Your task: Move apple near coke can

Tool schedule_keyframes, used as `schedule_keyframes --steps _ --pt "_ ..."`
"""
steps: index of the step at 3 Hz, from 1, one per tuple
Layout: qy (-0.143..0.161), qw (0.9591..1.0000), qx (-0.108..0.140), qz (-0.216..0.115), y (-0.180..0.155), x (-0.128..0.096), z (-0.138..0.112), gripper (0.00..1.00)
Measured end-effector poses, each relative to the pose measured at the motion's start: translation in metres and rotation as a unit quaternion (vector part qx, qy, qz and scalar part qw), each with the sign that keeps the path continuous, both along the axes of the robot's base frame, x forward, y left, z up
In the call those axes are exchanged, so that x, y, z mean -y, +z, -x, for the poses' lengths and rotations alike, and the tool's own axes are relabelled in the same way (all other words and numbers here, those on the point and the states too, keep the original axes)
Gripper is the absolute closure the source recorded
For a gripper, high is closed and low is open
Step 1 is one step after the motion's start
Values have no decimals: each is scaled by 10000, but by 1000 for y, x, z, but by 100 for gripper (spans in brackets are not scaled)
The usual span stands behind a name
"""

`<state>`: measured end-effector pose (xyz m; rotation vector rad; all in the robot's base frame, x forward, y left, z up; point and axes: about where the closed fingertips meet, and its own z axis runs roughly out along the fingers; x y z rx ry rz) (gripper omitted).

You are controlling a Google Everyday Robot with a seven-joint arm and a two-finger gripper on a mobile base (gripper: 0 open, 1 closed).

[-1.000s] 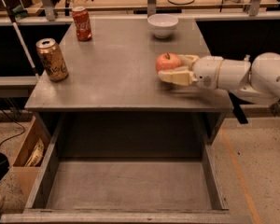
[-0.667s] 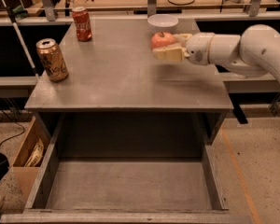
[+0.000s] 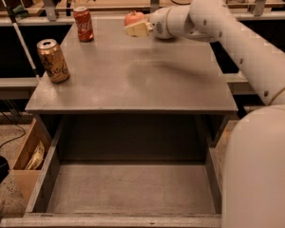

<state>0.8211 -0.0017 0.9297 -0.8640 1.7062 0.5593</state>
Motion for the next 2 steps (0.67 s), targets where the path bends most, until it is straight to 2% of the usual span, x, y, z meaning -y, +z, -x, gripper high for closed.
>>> schedule_keyframes --steps 1,2 --pt "-182 9997 -173 11 -20 -39 -23 100" --pt "-219 9993 -304 -89 -44 -58 -37 100"
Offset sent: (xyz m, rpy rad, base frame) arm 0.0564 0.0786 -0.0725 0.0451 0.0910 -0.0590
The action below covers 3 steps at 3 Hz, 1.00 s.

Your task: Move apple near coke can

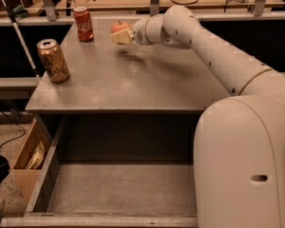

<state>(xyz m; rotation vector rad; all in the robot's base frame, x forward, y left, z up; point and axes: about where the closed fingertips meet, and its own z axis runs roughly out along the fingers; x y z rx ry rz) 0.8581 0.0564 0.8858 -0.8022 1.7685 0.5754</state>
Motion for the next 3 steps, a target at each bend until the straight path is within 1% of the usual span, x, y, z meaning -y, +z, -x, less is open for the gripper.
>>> schedule_keyframes --steps 1,2,3 --pt "21 9997 -1 -234 -15 -19 -11 100" --pt "31 9997 -7 -255 -17 -21 -12 100" --pt "51 9997 -19 -256 -18 -24 -12 83"
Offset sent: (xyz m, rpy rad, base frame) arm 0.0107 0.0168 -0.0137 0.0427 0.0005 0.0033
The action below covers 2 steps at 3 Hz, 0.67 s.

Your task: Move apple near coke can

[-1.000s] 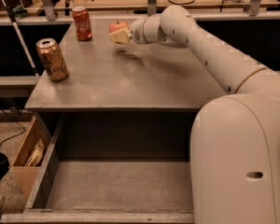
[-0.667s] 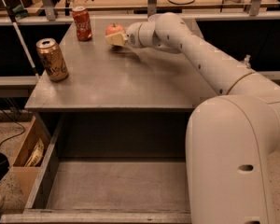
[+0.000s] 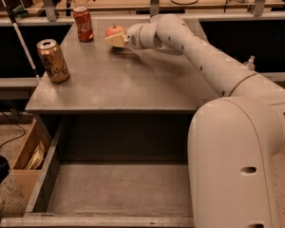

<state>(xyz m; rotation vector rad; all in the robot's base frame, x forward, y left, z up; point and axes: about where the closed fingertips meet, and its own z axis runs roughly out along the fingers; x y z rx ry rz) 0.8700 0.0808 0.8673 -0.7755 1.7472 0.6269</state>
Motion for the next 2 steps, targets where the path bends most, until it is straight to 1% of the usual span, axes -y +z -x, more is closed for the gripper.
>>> schedule_keyframes --steps 2 --pt "36 10000 -22 -2 -3 -6 1 36"
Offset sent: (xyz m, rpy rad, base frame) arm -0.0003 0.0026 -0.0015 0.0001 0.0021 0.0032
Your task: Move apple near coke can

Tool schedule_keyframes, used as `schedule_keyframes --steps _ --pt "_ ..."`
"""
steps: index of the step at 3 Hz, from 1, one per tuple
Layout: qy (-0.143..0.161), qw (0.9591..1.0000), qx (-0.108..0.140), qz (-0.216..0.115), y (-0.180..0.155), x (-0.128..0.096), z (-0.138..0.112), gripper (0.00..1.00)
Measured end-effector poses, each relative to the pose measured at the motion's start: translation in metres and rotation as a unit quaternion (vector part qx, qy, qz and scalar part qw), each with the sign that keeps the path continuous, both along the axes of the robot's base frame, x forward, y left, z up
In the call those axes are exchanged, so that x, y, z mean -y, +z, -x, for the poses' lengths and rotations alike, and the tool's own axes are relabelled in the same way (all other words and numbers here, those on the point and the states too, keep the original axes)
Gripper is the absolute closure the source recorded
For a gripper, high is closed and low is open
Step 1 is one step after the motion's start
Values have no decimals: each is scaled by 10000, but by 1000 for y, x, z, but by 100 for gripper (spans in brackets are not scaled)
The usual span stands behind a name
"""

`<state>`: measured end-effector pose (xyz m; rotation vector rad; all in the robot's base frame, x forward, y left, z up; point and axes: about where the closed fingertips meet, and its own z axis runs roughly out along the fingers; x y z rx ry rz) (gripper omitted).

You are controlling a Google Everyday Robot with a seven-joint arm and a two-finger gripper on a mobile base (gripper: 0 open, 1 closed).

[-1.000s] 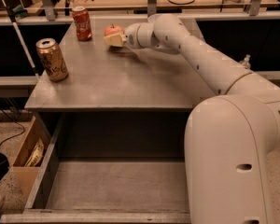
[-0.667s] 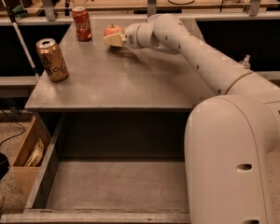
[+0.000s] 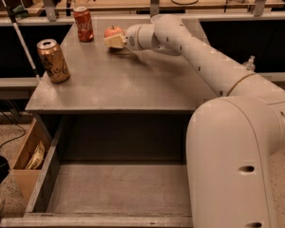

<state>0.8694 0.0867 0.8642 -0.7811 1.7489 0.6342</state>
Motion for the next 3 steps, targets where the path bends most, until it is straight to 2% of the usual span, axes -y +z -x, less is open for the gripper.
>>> schedule_keyframes --steps 1,2,3 --pt "20 10000 -11 -1 -2 -3 0 13" --pt "39 10000 -22 -1 -3 -6 1 0" --pt "39 10000 -22 -1 -3 -6 1 0"
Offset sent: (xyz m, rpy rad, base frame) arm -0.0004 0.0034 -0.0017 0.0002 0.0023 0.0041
